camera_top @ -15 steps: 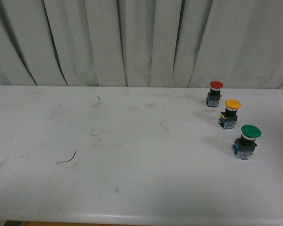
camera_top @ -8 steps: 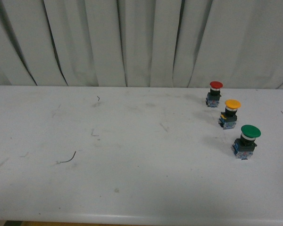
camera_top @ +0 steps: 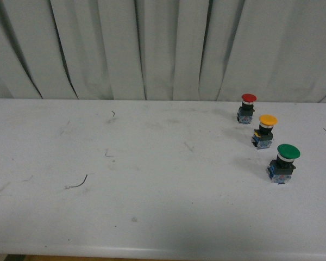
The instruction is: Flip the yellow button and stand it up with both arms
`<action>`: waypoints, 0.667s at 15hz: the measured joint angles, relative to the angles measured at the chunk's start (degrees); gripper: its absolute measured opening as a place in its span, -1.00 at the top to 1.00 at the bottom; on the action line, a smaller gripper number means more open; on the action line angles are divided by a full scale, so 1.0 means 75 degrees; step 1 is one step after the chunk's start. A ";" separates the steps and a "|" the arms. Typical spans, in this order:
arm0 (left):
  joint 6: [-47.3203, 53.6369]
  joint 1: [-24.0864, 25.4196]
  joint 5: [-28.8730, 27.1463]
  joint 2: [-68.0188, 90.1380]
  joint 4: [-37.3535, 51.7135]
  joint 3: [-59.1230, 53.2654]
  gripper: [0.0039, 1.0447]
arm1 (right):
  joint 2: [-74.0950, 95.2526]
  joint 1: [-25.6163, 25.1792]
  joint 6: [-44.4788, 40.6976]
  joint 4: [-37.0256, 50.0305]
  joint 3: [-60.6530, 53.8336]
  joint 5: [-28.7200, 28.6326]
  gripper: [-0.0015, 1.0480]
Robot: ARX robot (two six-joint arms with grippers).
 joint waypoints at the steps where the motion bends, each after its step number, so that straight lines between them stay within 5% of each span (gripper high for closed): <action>1: 0.0000 0.0000 0.0000 0.0000 -0.0003 0.0000 -0.88 | -0.0096 0.0000 0.0000 -0.0052 -0.0128 0.0000 0.97; 10: 0.0000 0.0000 0.0000 0.0000 -0.0003 0.0000 -0.88 | -0.1288 0.0000 0.0003 -0.0609 -0.0734 0.0000 0.97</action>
